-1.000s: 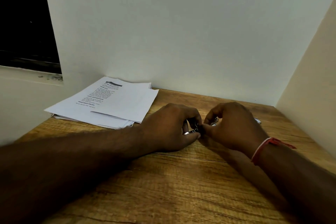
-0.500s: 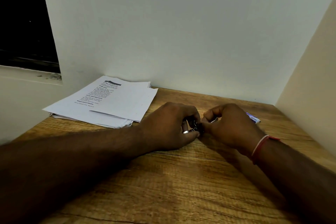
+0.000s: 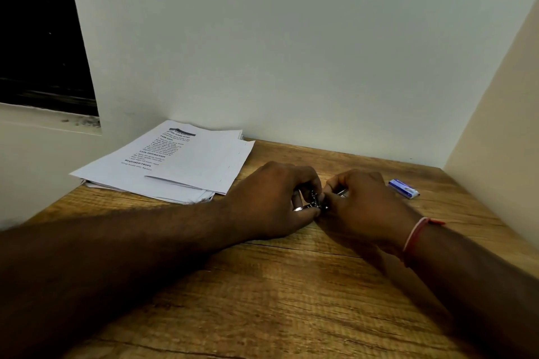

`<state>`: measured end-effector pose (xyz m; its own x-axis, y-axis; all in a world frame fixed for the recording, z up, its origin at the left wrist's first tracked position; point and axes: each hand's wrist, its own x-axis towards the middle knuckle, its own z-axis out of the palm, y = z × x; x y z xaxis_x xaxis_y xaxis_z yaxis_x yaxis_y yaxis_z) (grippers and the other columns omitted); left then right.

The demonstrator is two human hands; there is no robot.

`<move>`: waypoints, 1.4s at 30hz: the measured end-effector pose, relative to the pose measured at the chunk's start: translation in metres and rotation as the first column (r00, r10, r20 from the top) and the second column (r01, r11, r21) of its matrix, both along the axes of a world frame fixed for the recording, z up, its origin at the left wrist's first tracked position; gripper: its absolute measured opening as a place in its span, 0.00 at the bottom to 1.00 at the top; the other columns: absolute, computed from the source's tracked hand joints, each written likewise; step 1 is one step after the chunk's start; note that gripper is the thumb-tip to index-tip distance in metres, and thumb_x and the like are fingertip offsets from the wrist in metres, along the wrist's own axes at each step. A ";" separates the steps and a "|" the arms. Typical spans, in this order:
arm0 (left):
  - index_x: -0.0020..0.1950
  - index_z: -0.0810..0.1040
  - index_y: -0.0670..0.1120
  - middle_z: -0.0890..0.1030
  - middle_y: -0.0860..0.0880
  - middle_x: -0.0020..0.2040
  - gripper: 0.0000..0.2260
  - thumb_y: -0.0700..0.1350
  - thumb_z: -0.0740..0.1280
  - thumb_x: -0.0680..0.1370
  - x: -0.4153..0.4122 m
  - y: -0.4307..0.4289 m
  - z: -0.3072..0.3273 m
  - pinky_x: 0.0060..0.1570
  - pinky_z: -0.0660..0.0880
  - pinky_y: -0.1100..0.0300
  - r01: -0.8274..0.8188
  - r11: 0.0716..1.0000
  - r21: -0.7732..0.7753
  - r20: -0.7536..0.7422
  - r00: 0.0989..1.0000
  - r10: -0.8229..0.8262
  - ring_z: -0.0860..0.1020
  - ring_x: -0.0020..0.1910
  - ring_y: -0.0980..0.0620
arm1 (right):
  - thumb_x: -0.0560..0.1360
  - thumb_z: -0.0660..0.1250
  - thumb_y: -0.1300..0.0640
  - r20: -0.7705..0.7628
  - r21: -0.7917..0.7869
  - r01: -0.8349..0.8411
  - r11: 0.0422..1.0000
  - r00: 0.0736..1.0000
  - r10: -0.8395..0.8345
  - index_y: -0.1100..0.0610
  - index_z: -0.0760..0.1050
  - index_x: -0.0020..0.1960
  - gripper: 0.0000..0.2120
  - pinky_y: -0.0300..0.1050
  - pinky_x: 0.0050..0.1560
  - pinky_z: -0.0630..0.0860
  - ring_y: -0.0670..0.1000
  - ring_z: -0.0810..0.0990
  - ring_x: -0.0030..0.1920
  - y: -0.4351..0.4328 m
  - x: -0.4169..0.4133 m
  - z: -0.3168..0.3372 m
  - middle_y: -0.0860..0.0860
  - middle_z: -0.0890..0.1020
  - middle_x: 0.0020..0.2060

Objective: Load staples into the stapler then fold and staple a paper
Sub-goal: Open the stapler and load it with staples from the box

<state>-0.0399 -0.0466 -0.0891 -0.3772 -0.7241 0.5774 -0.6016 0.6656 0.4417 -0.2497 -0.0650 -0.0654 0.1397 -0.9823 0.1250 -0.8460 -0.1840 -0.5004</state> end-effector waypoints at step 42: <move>0.64 0.87 0.57 0.87 0.61 0.50 0.14 0.49 0.77 0.79 0.033 -0.029 -0.001 0.57 0.83 0.57 -0.264 0.962 0.071 0.150 0.956 0.252 0.84 0.52 0.61 | 0.83 0.76 0.50 0.027 0.138 -0.350 0.927 0.936 0.350 0.48 0.88 0.47 0.06 0.38 0.37 0.79 0.41 0.84 0.37 -0.009 -0.027 0.007 0.47 0.90 0.40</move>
